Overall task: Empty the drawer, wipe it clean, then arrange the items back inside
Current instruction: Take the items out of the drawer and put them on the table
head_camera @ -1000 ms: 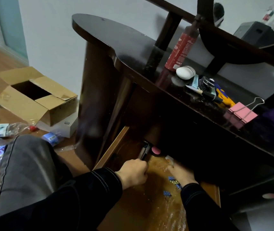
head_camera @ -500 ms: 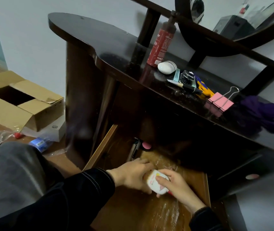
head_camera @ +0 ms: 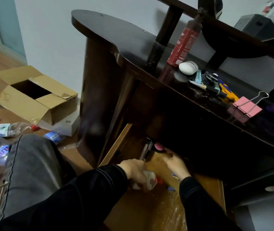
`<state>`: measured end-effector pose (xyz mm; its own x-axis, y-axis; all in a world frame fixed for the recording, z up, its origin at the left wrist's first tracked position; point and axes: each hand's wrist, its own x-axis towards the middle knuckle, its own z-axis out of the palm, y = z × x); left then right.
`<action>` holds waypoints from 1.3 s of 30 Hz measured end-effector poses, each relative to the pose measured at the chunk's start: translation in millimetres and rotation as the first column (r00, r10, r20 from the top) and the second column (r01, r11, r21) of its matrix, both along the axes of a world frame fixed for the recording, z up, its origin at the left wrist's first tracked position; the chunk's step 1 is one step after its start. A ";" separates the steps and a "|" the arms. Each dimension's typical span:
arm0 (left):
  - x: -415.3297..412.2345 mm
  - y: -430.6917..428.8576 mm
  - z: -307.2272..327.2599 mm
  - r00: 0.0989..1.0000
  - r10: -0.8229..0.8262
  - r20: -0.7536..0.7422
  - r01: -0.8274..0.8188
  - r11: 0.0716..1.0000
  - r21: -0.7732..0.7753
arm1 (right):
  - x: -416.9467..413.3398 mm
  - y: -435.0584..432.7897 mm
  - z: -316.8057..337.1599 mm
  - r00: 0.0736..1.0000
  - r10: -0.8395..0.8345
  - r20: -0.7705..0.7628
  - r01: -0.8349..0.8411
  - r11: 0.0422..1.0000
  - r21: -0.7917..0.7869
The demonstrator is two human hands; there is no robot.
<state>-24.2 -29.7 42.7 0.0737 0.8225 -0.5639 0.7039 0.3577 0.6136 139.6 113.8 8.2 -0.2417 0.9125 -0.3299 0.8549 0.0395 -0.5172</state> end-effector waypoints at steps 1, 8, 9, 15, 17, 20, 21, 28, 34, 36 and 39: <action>-0.7 -1.4 1.1 1.000 0.002 0.000 -0.002 1.000 -0.015 | -9.3 4.7 -1.6 0.997 0.063 0.050 -0.063 0.998 0.008; -2.1 -3.0 6.9 0.984 -0.023 -0.179 0.031 0.998 0.046 | -36.1 21.3 -13.1 0.970 0.164 0.182 -0.165 0.986 -0.007; -1.7 -2.9 7.7 0.983 -0.023 -0.184 0.033 0.998 0.052 | -35.0 23.3 -13.8 0.965 0.160 0.210 -0.161 0.987 -0.015; -0.7 -4.0 8.9 0.978 -0.028 -0.204 0.044 0.997 0.071 | -24.3 32.1 -20.0 0.946 0.187 0.265 -0.183 0.982 -0.042; -1.1 -3.7 6.1 0.977 -0.032 -0.211 0.049 0.996 0.073 | -18.5 30.3 -19.5 0.940 0.164 0.299 -0.165 0.986 -0.022; -2.3 -3.9 4.4 0.979 -0.004 -0.203 0.022 0.996 0.091 | -5.3 15.2 -12.4 0.936 0.089 0.341 -0.147 0.978 0.149; -2.3 -3.9 4.8 0.982 0.017 -0.188 0.002 0.994 0.105 | 1.3 5.4 -7.5 0.942 0.077 0.326 -0.154 0.965 0.215; -6.3 -23.4 15.4 0.966 0.201 0.165 -0.233 0.950 0.207 | 61.5 -72.6 35.1 0.981 0.191 0.026 -0.189 0.924 0.331; -24.9 -62.7 63.6 0.873 0.164 0.459 -0.306 0.917 0.255 | 74.7 -130.4 124.3 0.908 0.407 -0.095 -0.317 0.818 0.479; -34.0 -74.9 91.5 0.861 0.090 0.500 -0.281 0.905 0.320 | 71.5 -143.6 172.1 0.845 0.477 -0.244 -0.292 0.791 0.537; -41.2 -91.9 128.3 0.817 0.037 0.576 -0.335 0.843 0.420 | 61.1 -151.8 237.5 0.718 0.568 -0.402 -0.221 0.734 0.642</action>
